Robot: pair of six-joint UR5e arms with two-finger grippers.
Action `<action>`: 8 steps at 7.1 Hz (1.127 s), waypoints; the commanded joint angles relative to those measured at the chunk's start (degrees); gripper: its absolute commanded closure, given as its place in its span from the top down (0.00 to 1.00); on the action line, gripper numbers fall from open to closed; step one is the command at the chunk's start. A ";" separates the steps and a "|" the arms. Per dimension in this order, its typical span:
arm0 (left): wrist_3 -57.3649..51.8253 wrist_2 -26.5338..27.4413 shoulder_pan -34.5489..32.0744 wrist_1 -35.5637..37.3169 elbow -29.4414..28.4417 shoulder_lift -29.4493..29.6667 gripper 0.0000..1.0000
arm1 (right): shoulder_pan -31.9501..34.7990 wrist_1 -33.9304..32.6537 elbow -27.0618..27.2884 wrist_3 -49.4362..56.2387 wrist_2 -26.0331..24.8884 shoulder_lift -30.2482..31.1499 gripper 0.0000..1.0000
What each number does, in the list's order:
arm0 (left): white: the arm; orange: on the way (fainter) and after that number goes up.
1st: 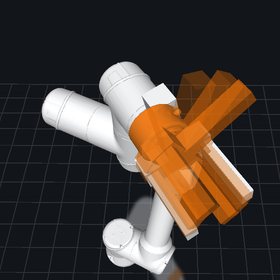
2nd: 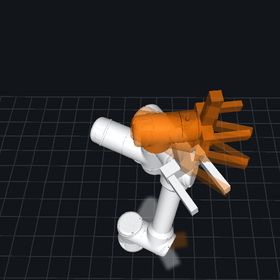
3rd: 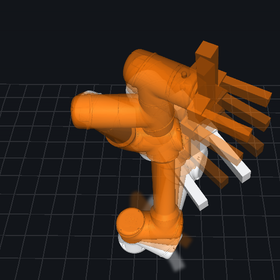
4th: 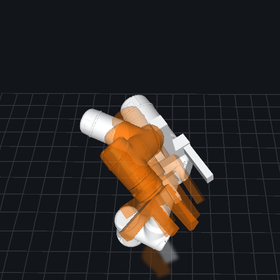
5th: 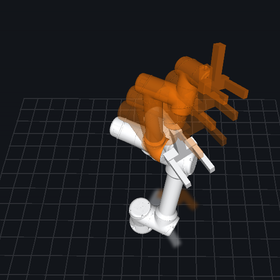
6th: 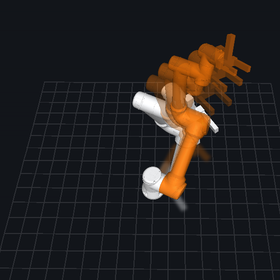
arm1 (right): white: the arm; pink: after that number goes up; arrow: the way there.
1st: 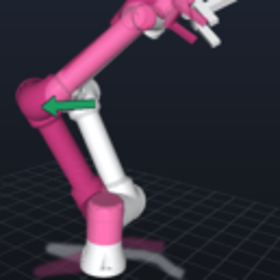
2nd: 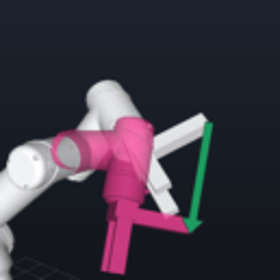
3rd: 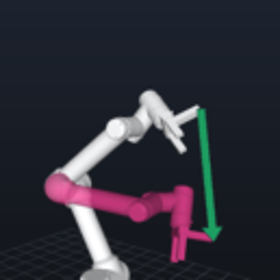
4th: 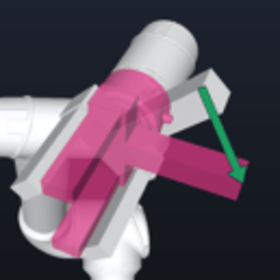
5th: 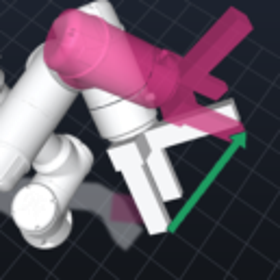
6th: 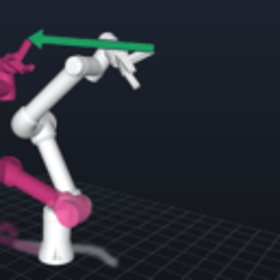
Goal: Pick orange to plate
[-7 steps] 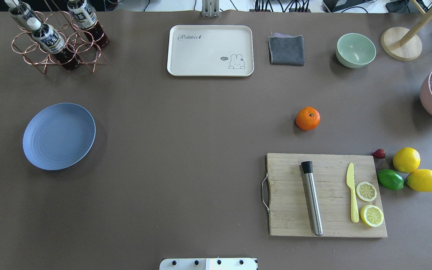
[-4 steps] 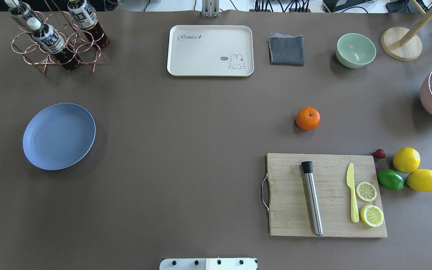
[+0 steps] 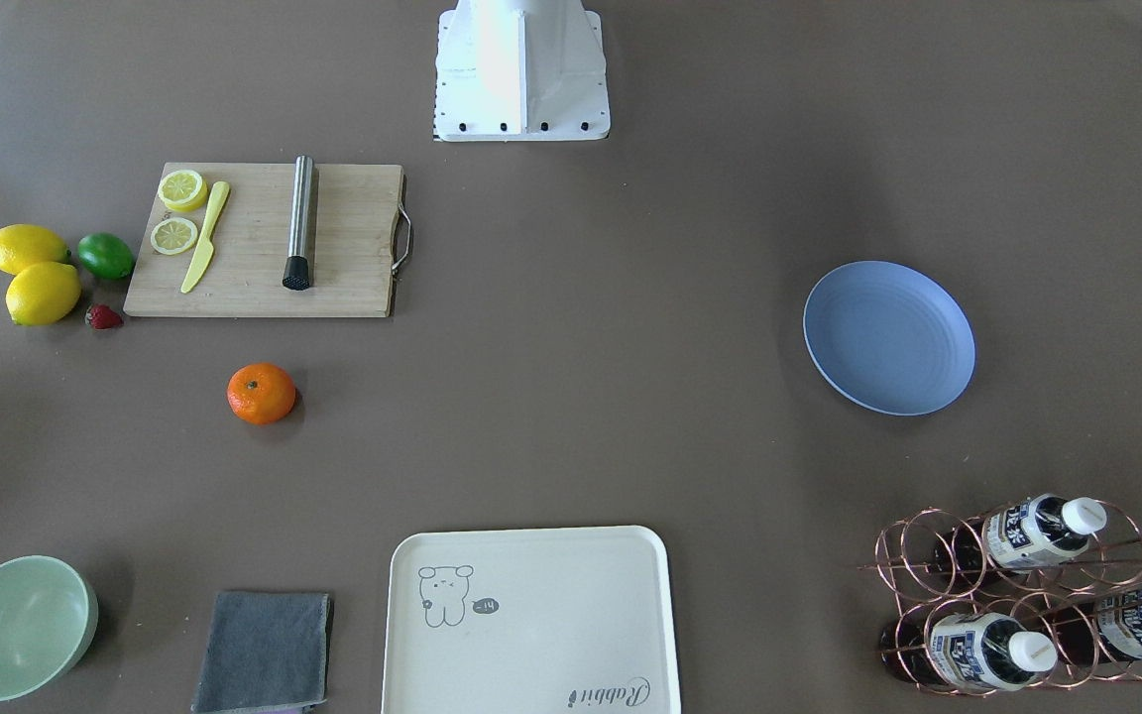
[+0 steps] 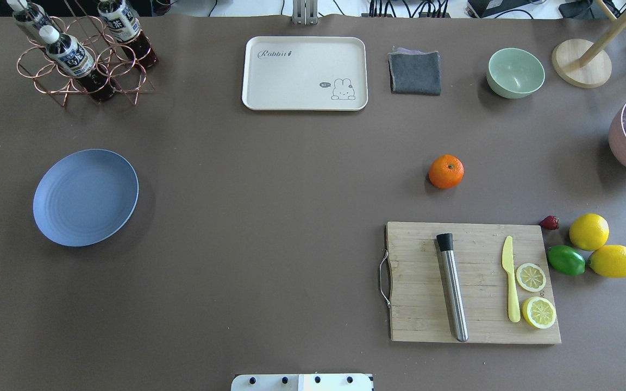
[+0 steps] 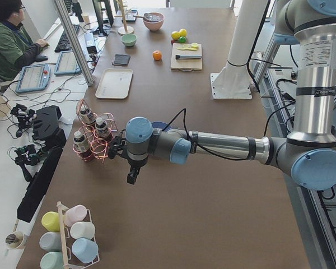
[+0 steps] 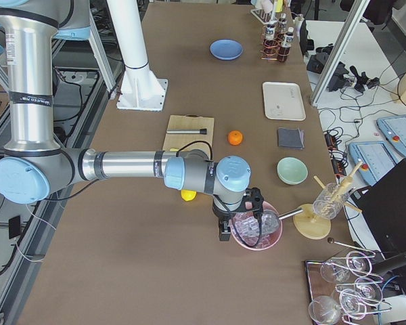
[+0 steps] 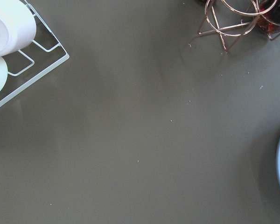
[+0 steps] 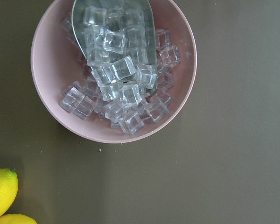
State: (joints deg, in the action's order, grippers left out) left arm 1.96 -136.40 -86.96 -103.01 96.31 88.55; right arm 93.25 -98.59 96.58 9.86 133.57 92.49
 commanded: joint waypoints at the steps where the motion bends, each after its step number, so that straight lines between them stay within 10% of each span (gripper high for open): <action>1: 0.06 -0.18 0.21 -0.09 -0.16 0.91 0.98 | 0.00 0.07 0.10 -0.02 0.02 -0.12 1.00; 8: -0.03 -0.53 0.03 -1.93 -0.34 0.22 0.98 | 0.00 0.07 0.45 -0.02 0.02 -0.03 1.00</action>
State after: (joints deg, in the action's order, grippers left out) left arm 1.92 -136.93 -86.92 -104.88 96.01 88.79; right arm 93.25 -98.52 96.97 9.85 133.59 92.45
